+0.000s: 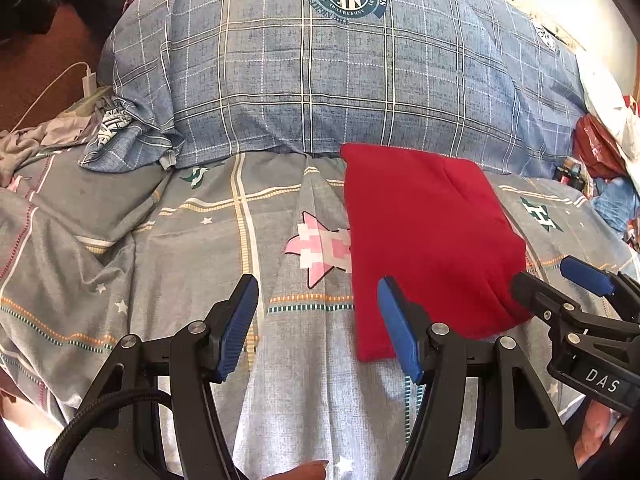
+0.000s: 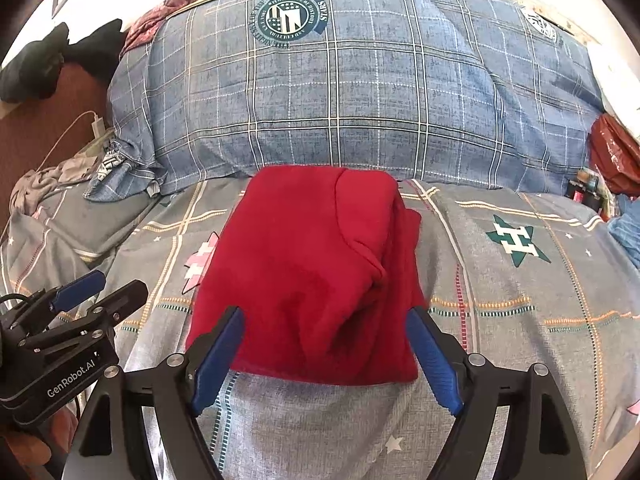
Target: Fold small clothes
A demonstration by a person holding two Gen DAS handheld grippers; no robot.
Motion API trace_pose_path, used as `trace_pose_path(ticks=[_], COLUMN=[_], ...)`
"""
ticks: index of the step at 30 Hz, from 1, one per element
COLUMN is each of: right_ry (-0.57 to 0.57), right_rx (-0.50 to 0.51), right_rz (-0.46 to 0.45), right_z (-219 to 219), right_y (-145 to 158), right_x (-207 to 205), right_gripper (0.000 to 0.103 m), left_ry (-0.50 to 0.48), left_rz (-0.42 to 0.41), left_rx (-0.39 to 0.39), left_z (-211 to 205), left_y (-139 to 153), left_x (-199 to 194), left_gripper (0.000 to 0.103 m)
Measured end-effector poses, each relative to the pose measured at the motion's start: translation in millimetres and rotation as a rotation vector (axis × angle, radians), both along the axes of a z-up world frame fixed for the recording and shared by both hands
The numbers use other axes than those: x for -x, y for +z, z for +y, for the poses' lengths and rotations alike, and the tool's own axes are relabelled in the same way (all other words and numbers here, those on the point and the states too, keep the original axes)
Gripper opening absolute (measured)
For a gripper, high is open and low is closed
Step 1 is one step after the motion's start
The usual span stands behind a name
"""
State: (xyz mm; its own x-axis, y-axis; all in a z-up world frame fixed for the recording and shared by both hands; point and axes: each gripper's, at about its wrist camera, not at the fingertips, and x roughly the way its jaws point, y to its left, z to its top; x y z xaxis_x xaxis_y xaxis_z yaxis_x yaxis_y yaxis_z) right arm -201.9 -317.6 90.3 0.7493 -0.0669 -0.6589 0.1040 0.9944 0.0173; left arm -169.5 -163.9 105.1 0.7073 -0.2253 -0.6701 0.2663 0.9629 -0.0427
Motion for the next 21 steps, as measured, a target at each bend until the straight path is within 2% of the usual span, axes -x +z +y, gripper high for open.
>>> trace_pose_path(ticks=[21], right_ry=[-0.003], right_rx=[0.007], right_rz=[0.008], right_z=[-2.4], right_y=[0.0], right_x=[-5.2], right_gripper=[0.083], left_ry=[-0.001], left_rz=[-0.008], left_rx=[0.004], left_z=[-0.5], left_y=[1.0], left_x=[-5.5], left_gripper=[0.062])
